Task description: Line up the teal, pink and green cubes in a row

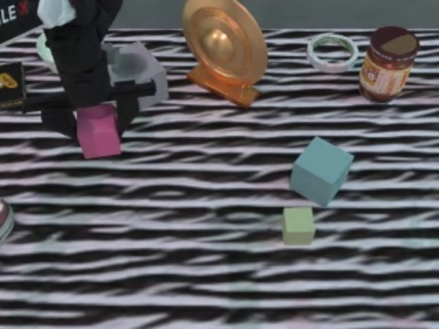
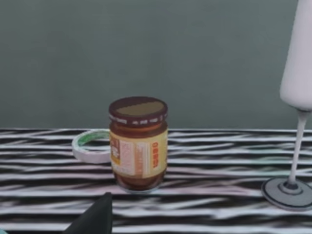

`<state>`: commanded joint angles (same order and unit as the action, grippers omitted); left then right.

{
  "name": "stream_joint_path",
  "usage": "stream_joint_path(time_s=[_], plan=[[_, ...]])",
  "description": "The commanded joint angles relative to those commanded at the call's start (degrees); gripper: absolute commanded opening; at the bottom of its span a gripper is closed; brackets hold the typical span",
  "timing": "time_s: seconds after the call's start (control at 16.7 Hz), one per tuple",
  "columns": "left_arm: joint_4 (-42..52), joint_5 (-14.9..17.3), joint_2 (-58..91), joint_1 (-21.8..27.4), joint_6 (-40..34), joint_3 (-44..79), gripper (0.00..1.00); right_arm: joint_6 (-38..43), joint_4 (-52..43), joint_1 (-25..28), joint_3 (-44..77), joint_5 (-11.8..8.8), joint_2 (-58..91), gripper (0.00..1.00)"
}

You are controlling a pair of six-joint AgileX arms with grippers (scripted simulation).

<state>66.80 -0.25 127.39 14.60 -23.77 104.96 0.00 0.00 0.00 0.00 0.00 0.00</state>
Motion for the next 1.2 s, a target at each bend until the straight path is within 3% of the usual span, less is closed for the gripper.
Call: stream_joint_path(time_s=[0.18, 0.54, 0.72, 1.2], plan=[[0.9, -0.02, 0.37, 3.97, -3.27, 1.06, 0.0, 0.0, 0.0, 0.0, 0.0, 0.0, 0.0, 1.0], [3.86, -0.14, 0.47, 23.32, -15.68, 3.64, 0.0, 0.0, 0.0, 0.0, 0.0, 0.0, 0.0, 1.0], [4.73, -0.21, -0.06, 29.87, -20.69, 4.36, 0.0, 0.0, 0.0, 0.0, 0.0, 0.0, 0.0, 1.0], [2.45, -0.21, 0.26, 30.96, -21.79, 2.46, 0.0, 0.0, 0.0, 0.0, 0.0, 0.0, 0.0, 1.0]])
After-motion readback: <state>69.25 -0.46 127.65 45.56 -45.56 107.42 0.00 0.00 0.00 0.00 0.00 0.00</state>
